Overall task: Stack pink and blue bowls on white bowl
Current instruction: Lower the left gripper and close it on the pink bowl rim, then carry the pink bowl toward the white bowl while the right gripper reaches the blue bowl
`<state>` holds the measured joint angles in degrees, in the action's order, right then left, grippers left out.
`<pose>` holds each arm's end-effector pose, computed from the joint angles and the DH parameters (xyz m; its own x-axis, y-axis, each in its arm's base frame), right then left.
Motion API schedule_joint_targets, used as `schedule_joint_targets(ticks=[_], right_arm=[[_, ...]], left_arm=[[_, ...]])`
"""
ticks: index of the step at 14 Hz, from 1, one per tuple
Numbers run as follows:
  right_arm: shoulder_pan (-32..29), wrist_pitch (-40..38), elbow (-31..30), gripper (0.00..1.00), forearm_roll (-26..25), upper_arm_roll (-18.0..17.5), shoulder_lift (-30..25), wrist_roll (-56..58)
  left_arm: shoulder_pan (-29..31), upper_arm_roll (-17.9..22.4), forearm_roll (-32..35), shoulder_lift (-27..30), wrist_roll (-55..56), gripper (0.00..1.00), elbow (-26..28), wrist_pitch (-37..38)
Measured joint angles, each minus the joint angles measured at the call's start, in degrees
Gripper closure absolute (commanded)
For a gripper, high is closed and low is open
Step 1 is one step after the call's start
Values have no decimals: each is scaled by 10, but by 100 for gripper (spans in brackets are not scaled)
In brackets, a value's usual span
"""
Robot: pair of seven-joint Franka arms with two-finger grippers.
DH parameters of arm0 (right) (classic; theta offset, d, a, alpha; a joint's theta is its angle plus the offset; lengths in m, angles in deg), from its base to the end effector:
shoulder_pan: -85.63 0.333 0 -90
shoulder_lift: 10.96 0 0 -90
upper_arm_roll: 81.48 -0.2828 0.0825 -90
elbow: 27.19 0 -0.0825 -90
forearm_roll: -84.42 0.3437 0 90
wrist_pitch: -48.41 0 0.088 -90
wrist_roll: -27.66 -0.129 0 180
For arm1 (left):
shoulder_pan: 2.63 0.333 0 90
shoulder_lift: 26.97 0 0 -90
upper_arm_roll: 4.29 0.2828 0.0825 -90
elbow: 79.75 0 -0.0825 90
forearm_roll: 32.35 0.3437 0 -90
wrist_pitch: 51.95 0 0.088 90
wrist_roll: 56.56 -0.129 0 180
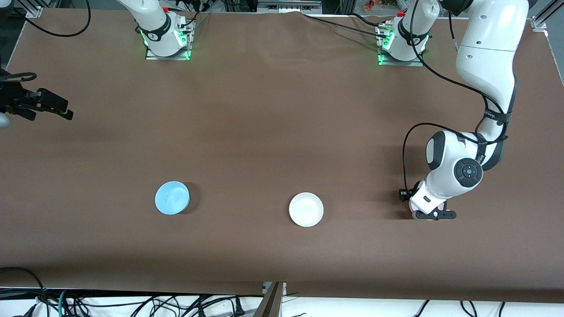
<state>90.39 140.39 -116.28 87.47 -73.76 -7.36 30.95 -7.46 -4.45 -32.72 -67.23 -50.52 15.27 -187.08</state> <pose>0.5333 -0.0189 0.5467 0.9999 0.0040 -0.0093 0.0036 -0.9990 -0.0453 0.6314 -0.0552 0.1801 0.9997 0.0236 -0.0033 0.0236 -0.9997 0.0060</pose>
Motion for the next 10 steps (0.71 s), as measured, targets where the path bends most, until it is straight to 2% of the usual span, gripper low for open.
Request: schedule_joint_targets(ticks=[1,6,9,10], right_arm=[[0,0,0,0,0,0,0,0],[0,0,0,0,0,0,0,0],[0,0,0,0,0,0,0,0],[0,0,0,0,0,0,0,0]], left_arm=[[0,0,0,0,0,67,0,0],[0,0,0,0,0,86,1,0],[0,0,0,0,0,91,1,0],[0,0,0,0,0,96,1,0]])
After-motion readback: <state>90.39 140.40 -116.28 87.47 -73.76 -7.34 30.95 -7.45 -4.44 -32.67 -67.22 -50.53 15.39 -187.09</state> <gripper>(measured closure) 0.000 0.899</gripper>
